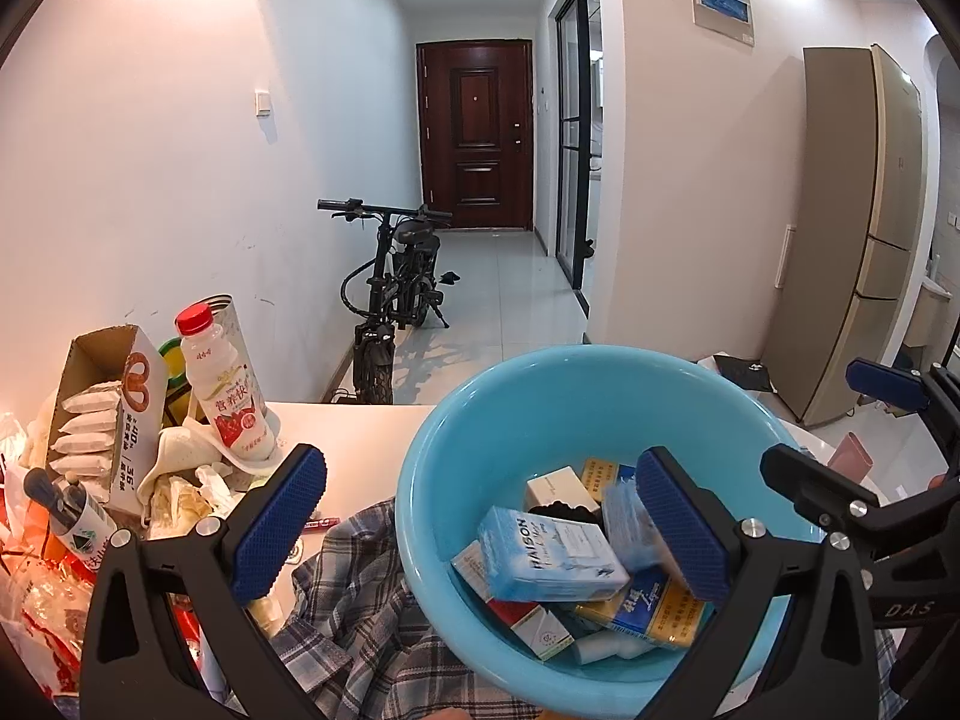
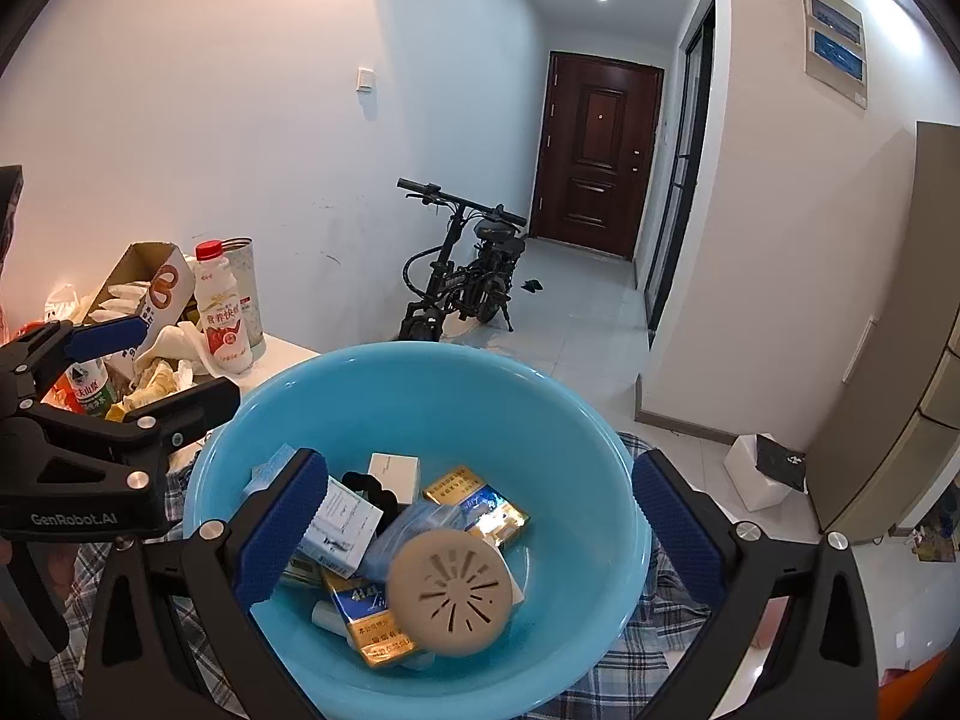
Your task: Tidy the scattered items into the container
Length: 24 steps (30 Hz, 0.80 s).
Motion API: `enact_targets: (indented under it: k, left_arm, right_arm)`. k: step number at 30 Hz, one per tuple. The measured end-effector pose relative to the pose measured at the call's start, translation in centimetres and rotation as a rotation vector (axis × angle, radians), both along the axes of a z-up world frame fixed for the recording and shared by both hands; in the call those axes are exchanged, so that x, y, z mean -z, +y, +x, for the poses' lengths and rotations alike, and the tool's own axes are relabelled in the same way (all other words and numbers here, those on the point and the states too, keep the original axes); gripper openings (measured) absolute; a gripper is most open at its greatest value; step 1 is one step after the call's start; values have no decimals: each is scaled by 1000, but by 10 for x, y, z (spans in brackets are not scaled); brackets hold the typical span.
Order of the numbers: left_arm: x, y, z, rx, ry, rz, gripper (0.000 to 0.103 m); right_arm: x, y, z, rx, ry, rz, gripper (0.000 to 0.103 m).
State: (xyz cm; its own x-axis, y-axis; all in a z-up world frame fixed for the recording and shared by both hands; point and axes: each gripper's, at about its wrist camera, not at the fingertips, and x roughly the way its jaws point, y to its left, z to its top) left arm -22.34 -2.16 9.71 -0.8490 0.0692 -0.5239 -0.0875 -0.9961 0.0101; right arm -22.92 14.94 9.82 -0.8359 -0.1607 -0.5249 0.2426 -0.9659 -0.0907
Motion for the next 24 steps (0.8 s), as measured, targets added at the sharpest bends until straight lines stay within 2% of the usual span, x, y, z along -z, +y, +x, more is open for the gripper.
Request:
enact_targets:
  k: [7, 11, 15, 19, 24]
  left_arm:
    - [-12, 2, 15, 15, 40, -5, 103]
    - [-19, -2, 21, 26, 48, 19, 103]
    - [-25, -3, 29, 39, 40, 44, 103]
    - [-33, -1, 47, 47, 67, 24, 103]
    - [-41, -7, 78, 50, 99, 22, 103]
  right_arm:
    - [-9, 9, 9, 9, 31, -30, 103]
    - [-16, 10, 13, 19, 52, -50, 103]
    - [-28, 12, 24, -32, 74, -132, 103]
    - [-39, 15, 39, -15, 110, -167, 103]
    - [-50, 3, 69, -2, 139, -108, 103]
